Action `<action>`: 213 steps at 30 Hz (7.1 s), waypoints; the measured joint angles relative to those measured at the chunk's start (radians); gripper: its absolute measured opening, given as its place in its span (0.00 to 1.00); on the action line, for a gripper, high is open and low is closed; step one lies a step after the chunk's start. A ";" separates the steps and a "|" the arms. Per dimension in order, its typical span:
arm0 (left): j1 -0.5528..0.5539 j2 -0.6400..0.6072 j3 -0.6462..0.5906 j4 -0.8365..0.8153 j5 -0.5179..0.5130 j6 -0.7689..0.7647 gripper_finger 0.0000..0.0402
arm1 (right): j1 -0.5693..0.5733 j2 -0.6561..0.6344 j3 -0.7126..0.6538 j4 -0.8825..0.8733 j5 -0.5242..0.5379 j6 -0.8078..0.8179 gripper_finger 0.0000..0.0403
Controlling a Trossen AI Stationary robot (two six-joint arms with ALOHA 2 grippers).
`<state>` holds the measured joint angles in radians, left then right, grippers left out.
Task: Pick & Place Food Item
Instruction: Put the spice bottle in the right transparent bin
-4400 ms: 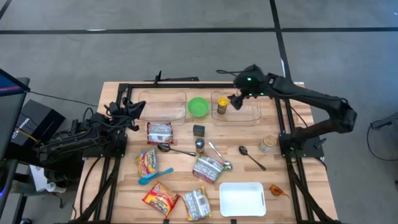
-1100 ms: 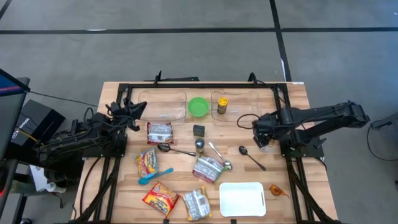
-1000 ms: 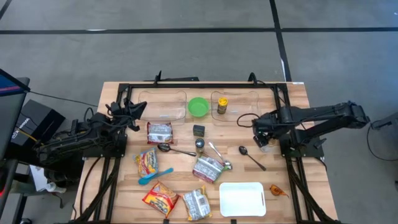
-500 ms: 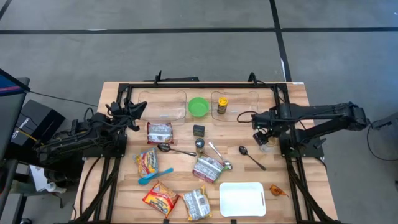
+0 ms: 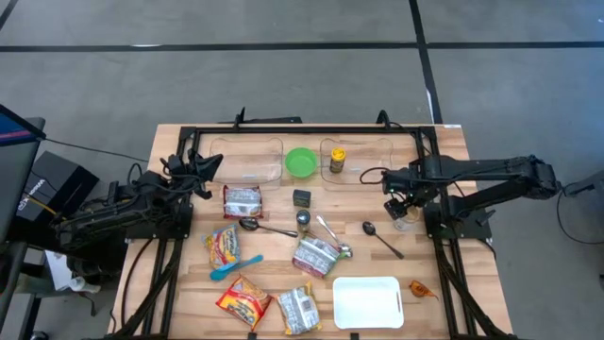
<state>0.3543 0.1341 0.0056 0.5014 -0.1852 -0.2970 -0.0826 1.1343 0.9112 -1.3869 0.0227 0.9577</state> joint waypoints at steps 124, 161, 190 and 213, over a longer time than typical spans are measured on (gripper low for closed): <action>0.000 0.000 0.000 0.000 0.000 0.000 0.00 | -0.011 0.259 0.582 0.010 0.064 -0.389 0.71; 0.000 0.000 0.000 0.000 0.000 0.003 0.00 | -0.462 0.691 0.624 -0.004 0.000 -0.804 0.71; 0.000 0.000 0.000 -0.002 0.000 0.003 0.00 | -0.504 0.884 0.803 -0.086 -0.006 -0.932 0.71; 0.000 0.000 0.000 -0.005 0.000 0.001 0.00 | -0.544 0.884 0.802 -0.075 0.031 -0.914 0.71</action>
<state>0.3542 0.1337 0.0059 0.4969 -0.1856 -0.2958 -0.6265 2.0186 1.7130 -1.4620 0.0532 0.0439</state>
